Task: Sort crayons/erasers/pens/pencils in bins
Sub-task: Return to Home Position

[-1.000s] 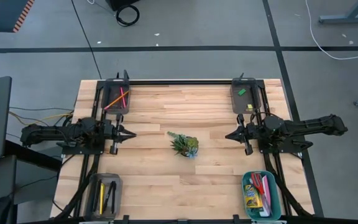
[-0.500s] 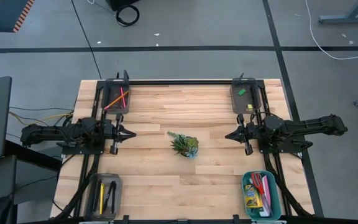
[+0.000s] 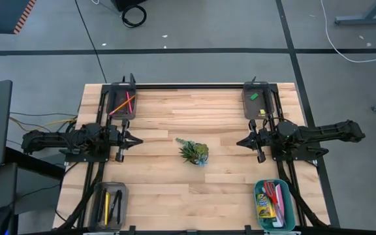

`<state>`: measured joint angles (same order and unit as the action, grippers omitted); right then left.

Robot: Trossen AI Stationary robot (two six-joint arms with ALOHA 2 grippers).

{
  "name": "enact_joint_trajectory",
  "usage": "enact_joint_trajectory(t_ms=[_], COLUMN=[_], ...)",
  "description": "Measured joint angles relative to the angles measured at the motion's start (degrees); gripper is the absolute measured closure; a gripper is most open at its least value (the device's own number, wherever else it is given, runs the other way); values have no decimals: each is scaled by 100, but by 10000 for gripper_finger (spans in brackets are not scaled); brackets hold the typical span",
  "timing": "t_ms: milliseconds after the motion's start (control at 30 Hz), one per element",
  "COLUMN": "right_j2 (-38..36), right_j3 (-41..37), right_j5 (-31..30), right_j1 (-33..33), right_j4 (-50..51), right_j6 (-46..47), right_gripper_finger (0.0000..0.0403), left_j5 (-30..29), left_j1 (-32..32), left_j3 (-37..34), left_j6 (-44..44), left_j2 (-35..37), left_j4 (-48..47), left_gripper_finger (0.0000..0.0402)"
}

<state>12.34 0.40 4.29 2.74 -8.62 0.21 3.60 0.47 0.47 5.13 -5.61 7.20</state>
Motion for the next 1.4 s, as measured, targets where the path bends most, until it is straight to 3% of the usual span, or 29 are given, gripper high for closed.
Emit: enact_joint_trajectory(t_ms=[333, 1400], right_j2=[0, 0], right_j3=[0, 0], right_j5=[1, 2], right_j1=[0, 0], right_j4=[-2, -2], right_j6=[0, -2], right_gripper_finger=[395, 395], left_j5=[0, 0], left_j1=[0, 0], left_j3=[0, 0], left_j6=[3, 2], left_j2=[0, 0], left_j4=[0, 0], left_gripper_finger=[366, 377])
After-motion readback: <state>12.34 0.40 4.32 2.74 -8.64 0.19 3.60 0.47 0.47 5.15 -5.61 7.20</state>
